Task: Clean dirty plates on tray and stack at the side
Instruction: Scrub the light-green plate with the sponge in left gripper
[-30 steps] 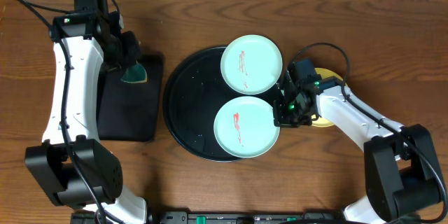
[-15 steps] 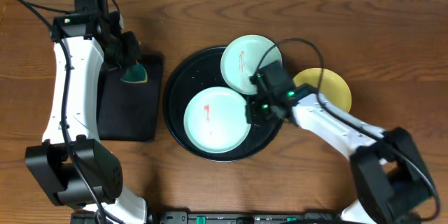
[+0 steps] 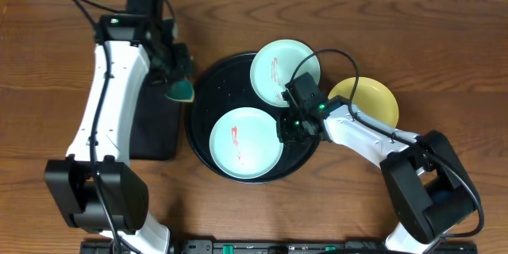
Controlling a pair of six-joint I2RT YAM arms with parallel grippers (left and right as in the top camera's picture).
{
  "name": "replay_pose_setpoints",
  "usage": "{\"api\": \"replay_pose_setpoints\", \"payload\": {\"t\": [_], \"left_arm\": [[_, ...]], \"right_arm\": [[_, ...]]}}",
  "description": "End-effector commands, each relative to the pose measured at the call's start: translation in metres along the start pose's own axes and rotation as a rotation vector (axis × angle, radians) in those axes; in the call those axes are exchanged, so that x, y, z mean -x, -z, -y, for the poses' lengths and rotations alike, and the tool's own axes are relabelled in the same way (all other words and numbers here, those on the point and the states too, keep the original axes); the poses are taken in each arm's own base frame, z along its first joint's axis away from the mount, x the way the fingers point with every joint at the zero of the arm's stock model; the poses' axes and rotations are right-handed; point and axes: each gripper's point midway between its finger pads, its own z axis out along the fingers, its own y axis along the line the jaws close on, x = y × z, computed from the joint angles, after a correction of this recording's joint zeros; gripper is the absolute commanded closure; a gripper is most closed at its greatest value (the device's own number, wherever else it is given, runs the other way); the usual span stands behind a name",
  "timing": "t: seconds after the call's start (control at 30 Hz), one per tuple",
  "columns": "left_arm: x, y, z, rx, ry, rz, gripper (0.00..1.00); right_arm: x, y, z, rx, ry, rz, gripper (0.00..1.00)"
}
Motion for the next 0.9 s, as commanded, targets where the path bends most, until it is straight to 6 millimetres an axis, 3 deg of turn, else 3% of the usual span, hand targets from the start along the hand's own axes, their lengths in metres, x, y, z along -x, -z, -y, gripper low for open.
{"api": "replay_pose_setpoints", "payload": {"t": [0.0, 0.3, 0.6, 0.87], "left_arm": [[-0.018, -0.012, 0.009, -0.009, 0.019, -0.068, 0.93], [-0.054, -0.044, 0.015, 0.021, 0.097, -0.174, 0.92], [-0.101, -0.093, 0.049, 0.025, 0.013, -0.224, 0.93], [-0.128, -0.133, 0.049, 0.056, 0.032, -0.203, 0.93]], "right_arm": [[0.005, 0.001, 0.002, -0.016, -0.009, 0.017, 0.97], [0.008, 0.001, 0.007, -0.047, -0.039, 0.033, 0.99], [0.008, 0.001, 0.007, -0.046, -0.039, 0.034, 0.99], [0.008, 0.001, 0.007, -0.045, -0.038, 0.036, 0.99]]}}
